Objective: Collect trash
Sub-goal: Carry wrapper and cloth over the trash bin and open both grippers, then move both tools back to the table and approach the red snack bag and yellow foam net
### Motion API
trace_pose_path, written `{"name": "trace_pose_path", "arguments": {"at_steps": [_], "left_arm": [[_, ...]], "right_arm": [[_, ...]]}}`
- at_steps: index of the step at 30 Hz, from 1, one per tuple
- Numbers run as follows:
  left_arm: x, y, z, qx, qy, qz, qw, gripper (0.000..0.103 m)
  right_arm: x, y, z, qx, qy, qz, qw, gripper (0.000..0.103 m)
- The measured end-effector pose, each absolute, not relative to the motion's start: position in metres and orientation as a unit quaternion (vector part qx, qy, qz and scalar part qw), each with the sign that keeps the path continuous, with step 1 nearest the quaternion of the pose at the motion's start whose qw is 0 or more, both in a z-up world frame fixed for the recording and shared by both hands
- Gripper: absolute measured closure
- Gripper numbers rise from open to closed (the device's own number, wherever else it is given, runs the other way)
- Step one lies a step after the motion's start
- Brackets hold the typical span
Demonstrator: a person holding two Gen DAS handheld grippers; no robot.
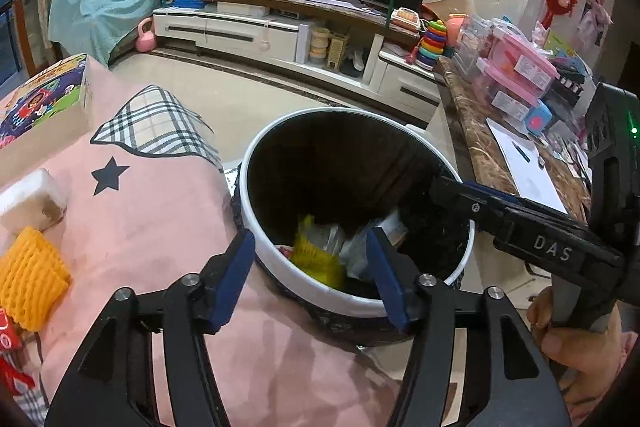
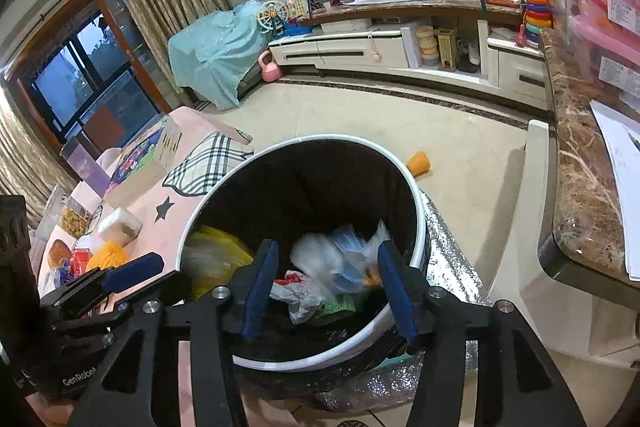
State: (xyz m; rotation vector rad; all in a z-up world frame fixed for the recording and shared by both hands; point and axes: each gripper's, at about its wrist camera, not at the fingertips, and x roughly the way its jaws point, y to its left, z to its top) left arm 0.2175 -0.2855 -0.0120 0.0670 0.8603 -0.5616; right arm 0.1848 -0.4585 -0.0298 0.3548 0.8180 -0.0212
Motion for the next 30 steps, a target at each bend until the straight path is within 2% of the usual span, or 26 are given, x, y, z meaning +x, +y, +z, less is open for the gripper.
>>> {"name": "trace_pose_path", "arguments": {"at_steps": [11,25,30], "left_arm": [[0.192,-0.252,-0.023,0.014,0.418,-0.245,0.874,0.039],[0.153,-0.162,-0.038,-0.046,0.424,-0.181,0.886,0.038],[0.139,-0.128,-0.042,-0.064,0.423,-0.157,0.890,0.038]], "right_arm": [[0.169,-0.445,-0.022,0.188,0.375,-0.002,0.908,0.025],[0.143,-0.384,-0.024,0.190,0.363,0.047,0.911,0.024],[0.141,-0.357,-0.025,0.179,0.366,0.063,0.911,0.014]]}}
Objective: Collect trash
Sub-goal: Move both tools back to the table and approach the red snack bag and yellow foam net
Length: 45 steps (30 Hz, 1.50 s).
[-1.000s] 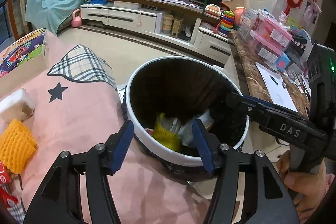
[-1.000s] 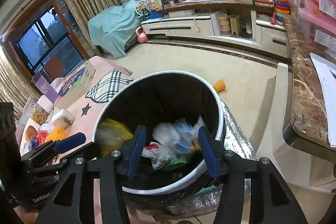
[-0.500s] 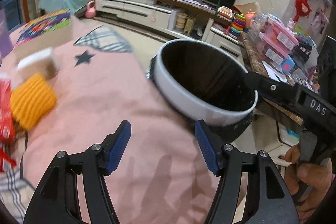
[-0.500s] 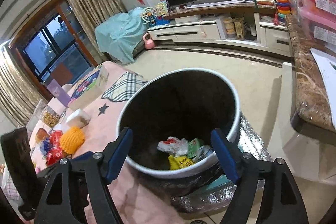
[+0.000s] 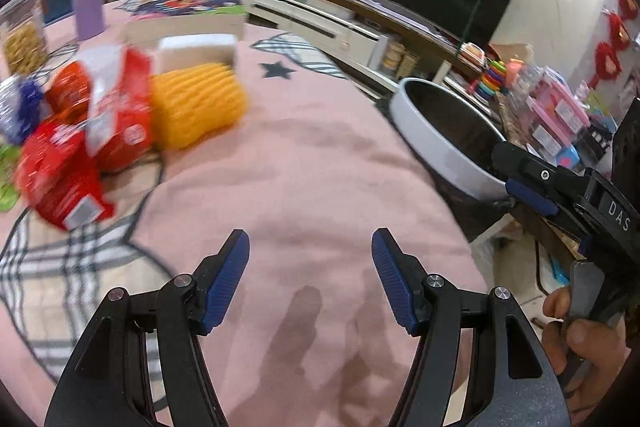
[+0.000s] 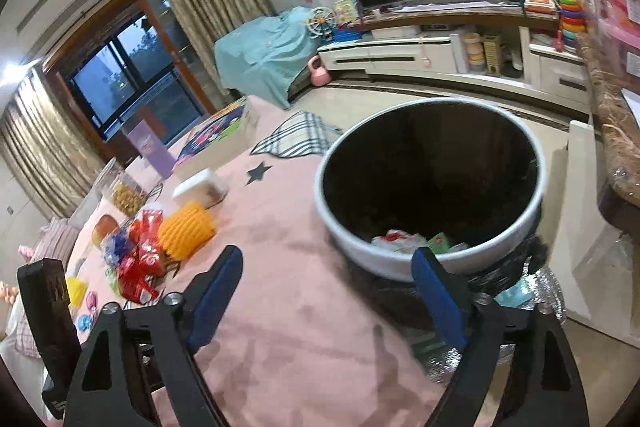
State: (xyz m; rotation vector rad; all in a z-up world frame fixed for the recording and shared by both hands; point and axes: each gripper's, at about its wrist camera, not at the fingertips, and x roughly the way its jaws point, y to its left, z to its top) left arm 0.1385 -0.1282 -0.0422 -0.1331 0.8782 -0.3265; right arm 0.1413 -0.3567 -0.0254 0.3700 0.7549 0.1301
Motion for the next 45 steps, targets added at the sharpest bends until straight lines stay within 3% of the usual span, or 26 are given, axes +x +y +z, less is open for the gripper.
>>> {"name": "trace_pose_path", "arguments": {"at_steps": [23,45], "left_arm": [[0.107,0.003,-0.057,-0.126,0.414,-0.043,0.901,0.035],[0.144,0.034,-0.058,-0.133,0.412,-0.022,0.901,0.033]], "right_arm": [[0.157,-0.234,-0.056,0.151,0.416,0.166,0.881,0.009],[0.209,-0.196,-0.070,0.135,0.439,0.198,0.866,0.009]]}}
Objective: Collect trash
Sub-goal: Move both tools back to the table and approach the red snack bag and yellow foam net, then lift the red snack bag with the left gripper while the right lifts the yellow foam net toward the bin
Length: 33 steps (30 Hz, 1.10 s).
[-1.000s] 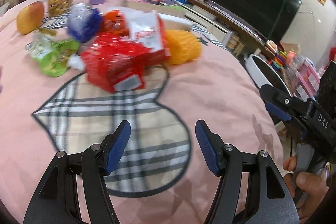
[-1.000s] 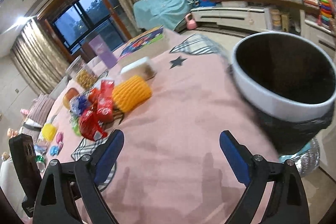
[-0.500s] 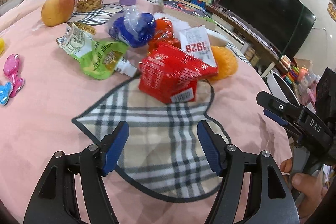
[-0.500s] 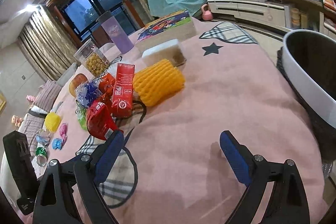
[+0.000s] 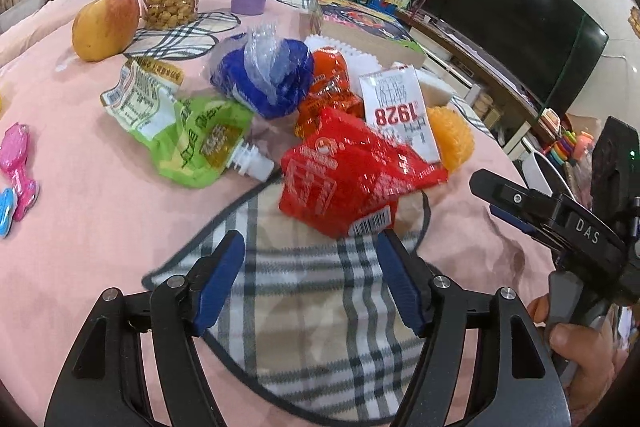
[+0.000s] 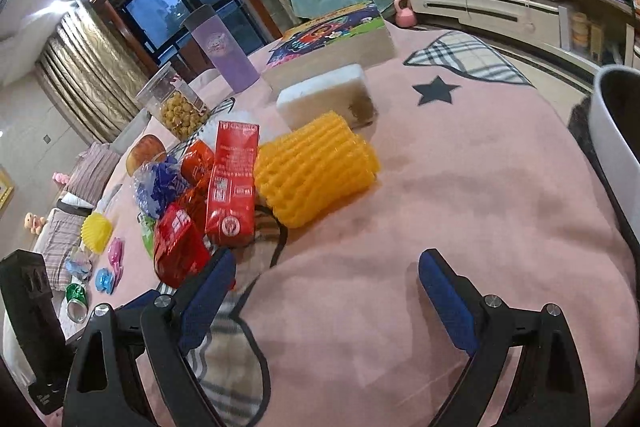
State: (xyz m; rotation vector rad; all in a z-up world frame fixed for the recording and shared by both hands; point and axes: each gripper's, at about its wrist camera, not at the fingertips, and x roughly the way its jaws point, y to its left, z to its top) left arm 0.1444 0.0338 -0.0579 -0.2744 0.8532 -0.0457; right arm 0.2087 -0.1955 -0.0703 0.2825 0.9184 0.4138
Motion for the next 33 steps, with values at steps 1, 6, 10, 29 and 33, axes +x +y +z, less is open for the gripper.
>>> {"name": "trace_pose_path", "arguments": {"at_steps": [1,6,10,29,33], "left_arm": [[0.146,0.035,-0.058,-0.133,0.413,-0.022,0.901,0.033],[0.159,0.036,-0.060,-0.135,0.416,-0.026,0.899,0.033],[0.166,0.033,-0.060,-0.132,0.412,-0.033,0.901,0.034],[0.149,0.016,-0.056,-0.126,0.403,-0.069,0.904,0.077],[0.145,0.015,-0.053,-0.126,0.401,-0.071,0.905,0.077]], "right_arm": [[0.213,-0.194,-0.070,0.135,0.437,0.200,0.866,0.009],[0.232,-0.188,-0.070,0.130,0.433,0.203,0.868,0.009],[0.245,-0.181,-0.075,0.130,0.436,0.208,0.866,0.010],[0.222,-0.204,-0.071,0.145,0.426,0.214,0.867,0.079],[0.214,-0.212,-0.065,0.149,0.422,0.210,0.869,0.087]]}}
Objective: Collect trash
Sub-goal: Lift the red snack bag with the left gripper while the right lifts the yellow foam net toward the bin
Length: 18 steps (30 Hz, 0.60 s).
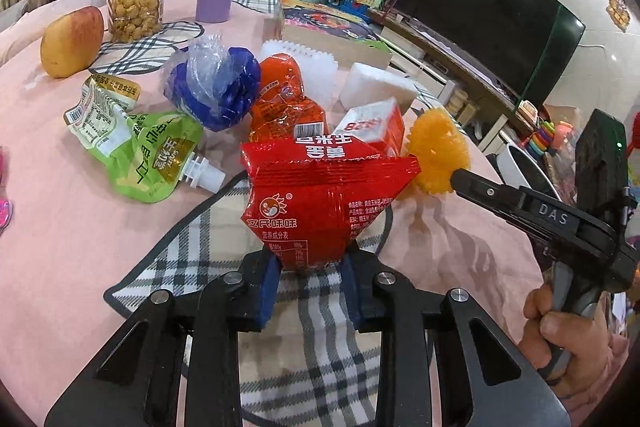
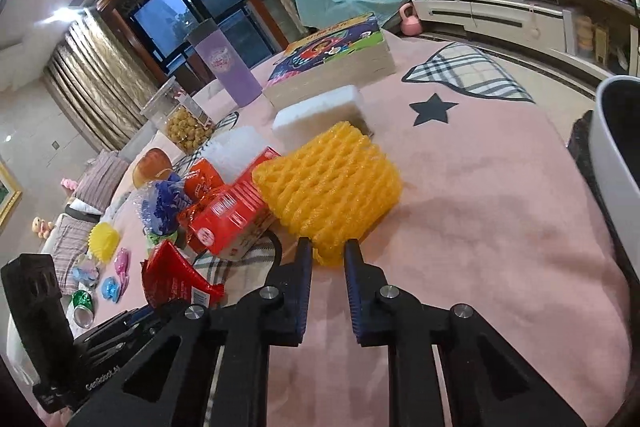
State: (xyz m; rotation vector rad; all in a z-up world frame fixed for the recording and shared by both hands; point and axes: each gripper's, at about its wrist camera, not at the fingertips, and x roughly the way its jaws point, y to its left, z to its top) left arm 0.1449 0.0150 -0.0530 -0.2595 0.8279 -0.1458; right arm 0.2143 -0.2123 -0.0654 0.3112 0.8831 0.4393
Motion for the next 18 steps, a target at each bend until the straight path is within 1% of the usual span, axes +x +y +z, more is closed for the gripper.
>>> {"name": "trace_pose_path", "arguments": {"at_steps": [2,3,4,5,6,7,8,9,12,13,14,15,18], "left_arm": [[0.143,0.013,-0.053,-0.124,0.400,-0.072,0.905,0.077],[0.143,0.011,-0.052,-0.125,0.400,-0.074,0.905,0.077],[0.142,0.010,-0.052,-0.125,0.400,-0.076,0.905,0.077],[0.141,0.009,-0.052,-0.125,0.400,-0.076,0.905,0.077],[0.141,0.008,-0.052,-0.125,0.400,-0.078,0.905,0.077],[0.140,0.007,-0.052,-0.124,0.400,-0.080,0.905,0.077],[0.140,0.006,-0.051,-0.124,0.400,-0.081,0.905,0.077],[0.139,0.006,-0.051,-0.124,0.400,-0.081,0.905,0.077],[0.138,0.004,-0.048,-0.125,0.397,-0.086,0.905,0.077],[0.138,0.003,-0.047,-0.125,0.396,-0.087,0.905,0.077],[0.138,0.002,-0.046,-0.124,0.395,-0.088,0.906,0.077],[0.137,0.001,-0.045,-0.124,0.395,-0.091,0.906,0.077],[0.137,-0.004,-0.043,-0.123,0.393,-0.097,0.906,0.077]], "right_arm": [[0.210,-0.217,-0.063,0.153,0.420,0.211,0.869,0.086],[0.209,-0.220,-0.062,0.160,0.421,0.215,0.867,0.081],[0.208,-0.222,-0.062,0.165,0.419,0.214,0.867,0.081],[0.208,-0.222,-0.062,0.166,0.418,0.210,0.868,0.074],[0.208,-0.221,-0.062,0.165,0.416,0.206,0.870,0.060],[0.209,-0.220,-0.061,0.162,0.415,0.202,0.872,0.051],[0.211,-0.218,-0.061,0.158,0.414,0.198,0.874,0.037],[0.212,-0.216,-0.062,0.155,0.413,0.196,0.876,0.029],[0.220,-0.206,-0.066,0.139,0.416,0.188,0.879,0.029],[0.222,-0.204,-0.068,0.134,0.416,0.183,0.880,0.032],[0.225,-0.203,-0.070,0.131,0.419,0.179,0.881,0.044],[0.226,-0.202,-0.072,0.130,0.423,0.177,0.879,0.066],[0.221,-0.207,-0.070,0.131,0.419,0.178,0.881,0.070]]}}
